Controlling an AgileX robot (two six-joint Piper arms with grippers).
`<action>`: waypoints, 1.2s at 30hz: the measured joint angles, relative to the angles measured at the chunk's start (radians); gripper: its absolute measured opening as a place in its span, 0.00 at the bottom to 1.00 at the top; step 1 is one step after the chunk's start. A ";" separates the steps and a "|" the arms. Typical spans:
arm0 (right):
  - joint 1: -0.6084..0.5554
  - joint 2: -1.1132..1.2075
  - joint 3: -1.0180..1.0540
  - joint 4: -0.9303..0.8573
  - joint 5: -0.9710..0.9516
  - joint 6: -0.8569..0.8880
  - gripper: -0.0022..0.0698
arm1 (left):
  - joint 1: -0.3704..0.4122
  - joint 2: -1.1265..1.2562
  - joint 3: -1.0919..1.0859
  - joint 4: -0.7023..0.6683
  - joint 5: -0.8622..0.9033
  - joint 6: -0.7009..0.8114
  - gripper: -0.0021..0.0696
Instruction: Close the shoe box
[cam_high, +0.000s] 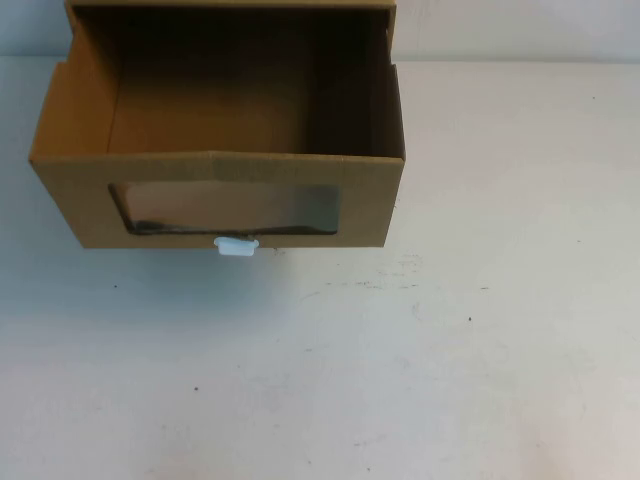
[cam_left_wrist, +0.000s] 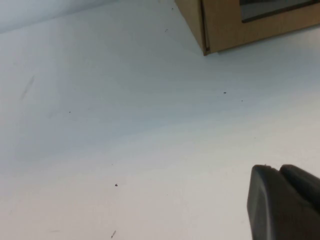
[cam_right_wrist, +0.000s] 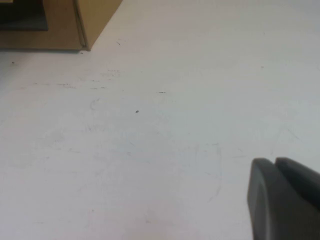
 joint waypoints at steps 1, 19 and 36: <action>0.000 0.000 0.000 0.000 0.000 0.000 0.01 | 0.000 0.000 0.000 0.000 0.000 0.000 0.03; 0.000 0.000 0.000 0.000 0.000 0.000 0.01 | 0.000 0.000 0.000 0.000 0.000 0.000 0.03; 0.000 0.000 0.000 0.000 0.000 0.000 0.01 | 0.000 0.000 0.000 -0.252 -0.131 -0.106 0.03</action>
